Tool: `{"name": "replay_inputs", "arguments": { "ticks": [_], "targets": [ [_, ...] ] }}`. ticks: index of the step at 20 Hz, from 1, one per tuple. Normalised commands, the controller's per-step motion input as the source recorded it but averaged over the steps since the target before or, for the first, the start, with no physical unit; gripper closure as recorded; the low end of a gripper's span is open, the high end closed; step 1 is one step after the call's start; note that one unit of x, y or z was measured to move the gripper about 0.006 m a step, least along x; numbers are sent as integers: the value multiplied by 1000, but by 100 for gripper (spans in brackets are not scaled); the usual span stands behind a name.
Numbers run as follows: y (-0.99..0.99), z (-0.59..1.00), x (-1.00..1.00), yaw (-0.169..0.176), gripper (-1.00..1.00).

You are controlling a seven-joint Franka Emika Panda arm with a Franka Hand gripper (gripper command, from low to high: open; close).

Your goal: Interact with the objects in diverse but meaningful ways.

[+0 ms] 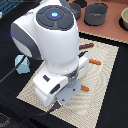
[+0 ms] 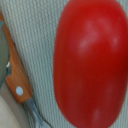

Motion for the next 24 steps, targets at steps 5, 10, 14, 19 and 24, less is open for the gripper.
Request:
{"name": "replay_inputs", "arguments": {
  "ticks": [5,10,14,19,24],
  "targets": [
    [0,0,469,-22,100],
    [-50,0,437,-15,100],
    [-11,175,416,-20,100],
    [87,949,89,-74,100],
    [502,977,-282,-3,100]
  ]
}}
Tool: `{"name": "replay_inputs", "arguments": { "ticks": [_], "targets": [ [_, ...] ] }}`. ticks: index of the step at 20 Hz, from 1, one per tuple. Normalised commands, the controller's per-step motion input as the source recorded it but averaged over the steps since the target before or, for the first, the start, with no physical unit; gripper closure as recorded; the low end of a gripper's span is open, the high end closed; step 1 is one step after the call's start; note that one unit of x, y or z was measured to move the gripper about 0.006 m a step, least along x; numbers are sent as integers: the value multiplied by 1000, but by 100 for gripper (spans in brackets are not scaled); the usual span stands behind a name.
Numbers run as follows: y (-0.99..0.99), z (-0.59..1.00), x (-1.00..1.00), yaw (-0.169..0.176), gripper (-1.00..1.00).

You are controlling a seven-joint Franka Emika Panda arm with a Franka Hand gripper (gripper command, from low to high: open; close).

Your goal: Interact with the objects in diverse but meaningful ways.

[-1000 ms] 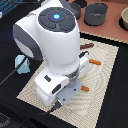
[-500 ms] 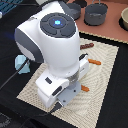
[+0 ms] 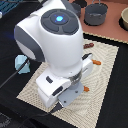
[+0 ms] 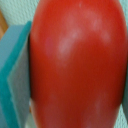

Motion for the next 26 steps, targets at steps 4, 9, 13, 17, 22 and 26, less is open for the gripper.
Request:
{"name": "replay_inputs", "arguments": {
  "ticks": [4,9,13,17,22,26],
  "targets": [
    [774,616,-436,19,100],
    [911,361,-381,33,100],
    [909,136,-291,42,100],
    [767,-48,-160,54,100],
    [163,-374,-10,51,100],
    [-9,-406,-26,41,100]
  ]
}}
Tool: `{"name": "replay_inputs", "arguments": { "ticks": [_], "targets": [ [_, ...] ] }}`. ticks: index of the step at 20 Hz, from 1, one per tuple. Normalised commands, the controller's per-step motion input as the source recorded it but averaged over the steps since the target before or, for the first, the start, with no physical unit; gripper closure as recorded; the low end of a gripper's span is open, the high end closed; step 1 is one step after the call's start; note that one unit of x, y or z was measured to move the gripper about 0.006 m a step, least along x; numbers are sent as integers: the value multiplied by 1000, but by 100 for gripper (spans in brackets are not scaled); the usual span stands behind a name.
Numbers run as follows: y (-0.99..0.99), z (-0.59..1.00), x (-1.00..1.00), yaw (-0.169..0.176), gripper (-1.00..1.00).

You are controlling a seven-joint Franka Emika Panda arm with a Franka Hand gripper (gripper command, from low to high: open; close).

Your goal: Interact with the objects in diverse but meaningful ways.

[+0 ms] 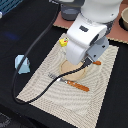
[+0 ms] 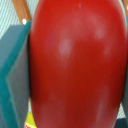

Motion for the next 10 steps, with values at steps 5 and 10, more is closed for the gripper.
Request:
{"name": "replay_inputs", "arguments": {
  "ticks": [5,10],
  "targets": [
    [-63,-444,-185,44,100],
    [59,-355,-439,84,100]
  ]
}}
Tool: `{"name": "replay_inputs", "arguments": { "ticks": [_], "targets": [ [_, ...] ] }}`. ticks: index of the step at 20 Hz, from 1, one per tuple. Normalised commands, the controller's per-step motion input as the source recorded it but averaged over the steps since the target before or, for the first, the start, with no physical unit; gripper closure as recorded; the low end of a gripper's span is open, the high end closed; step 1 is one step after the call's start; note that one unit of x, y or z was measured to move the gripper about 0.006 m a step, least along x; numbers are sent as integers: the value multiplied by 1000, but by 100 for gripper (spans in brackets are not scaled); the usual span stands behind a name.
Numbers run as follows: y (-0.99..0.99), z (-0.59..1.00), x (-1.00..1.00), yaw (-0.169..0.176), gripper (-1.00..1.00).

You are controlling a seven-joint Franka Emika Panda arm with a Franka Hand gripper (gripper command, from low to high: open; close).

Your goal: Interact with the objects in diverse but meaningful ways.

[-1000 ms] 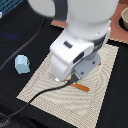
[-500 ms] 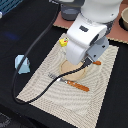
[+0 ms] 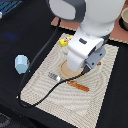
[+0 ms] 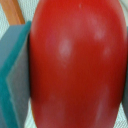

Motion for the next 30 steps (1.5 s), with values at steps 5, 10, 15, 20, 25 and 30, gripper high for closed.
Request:
{"name": "replay_inputs", "arguments": {
  "ticks": [5,10,15,20,25,30],
  "targets": [
    [49,-292,-443,88,100],
    [44,-157,-308,101,100],
    [55,-110,-245,101,100],
    [87,-78,-219,95,100],
    [48,-227,-267,101,100],
    [0,-387,-329,96,100]
  ]
}}
